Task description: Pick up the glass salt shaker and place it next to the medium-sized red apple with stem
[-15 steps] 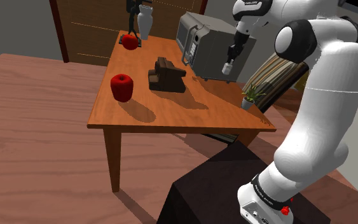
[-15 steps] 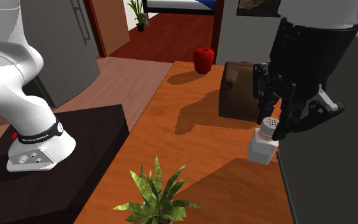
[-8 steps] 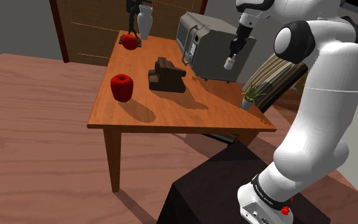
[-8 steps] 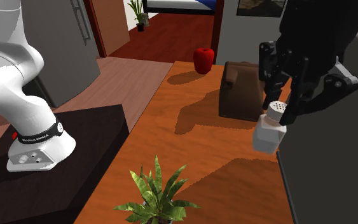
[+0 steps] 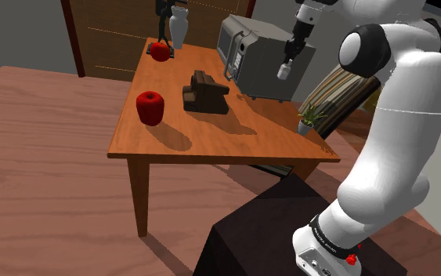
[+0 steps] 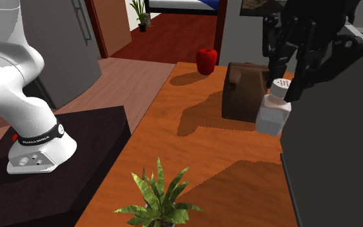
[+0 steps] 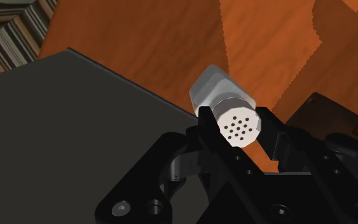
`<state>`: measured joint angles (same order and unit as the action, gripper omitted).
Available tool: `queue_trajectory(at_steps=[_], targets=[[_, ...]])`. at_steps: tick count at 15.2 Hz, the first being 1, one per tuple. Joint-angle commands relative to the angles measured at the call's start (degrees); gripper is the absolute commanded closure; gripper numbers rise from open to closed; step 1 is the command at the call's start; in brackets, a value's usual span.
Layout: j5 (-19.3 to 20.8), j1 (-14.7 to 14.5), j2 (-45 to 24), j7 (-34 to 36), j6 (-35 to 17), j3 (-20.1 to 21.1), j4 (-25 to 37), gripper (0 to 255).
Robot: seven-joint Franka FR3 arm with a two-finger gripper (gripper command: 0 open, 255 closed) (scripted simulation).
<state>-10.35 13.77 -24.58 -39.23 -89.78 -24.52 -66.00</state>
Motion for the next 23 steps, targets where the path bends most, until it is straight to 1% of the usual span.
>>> queue_trajectory(at_steps=[1, 6, 11, 17, 23], targets=[[1.5, -2.8, 3.7, 2.0, -1.8, 0.1, -5.3, 255], [5.3, -9.2, 12.1, 8.6, -5.5, 1.6, -16.6, 255], [8.2, -14.1, 18.7, 15.8, -7.6, 4.1, -24.6, 255], [10.4, -18.8, 24.2, 24.5, -8.9, 7.9, -31.2, 255], [11.3, -22.9, 27.5, 33.1, -9.5, 12.3, -35.0, 255]])
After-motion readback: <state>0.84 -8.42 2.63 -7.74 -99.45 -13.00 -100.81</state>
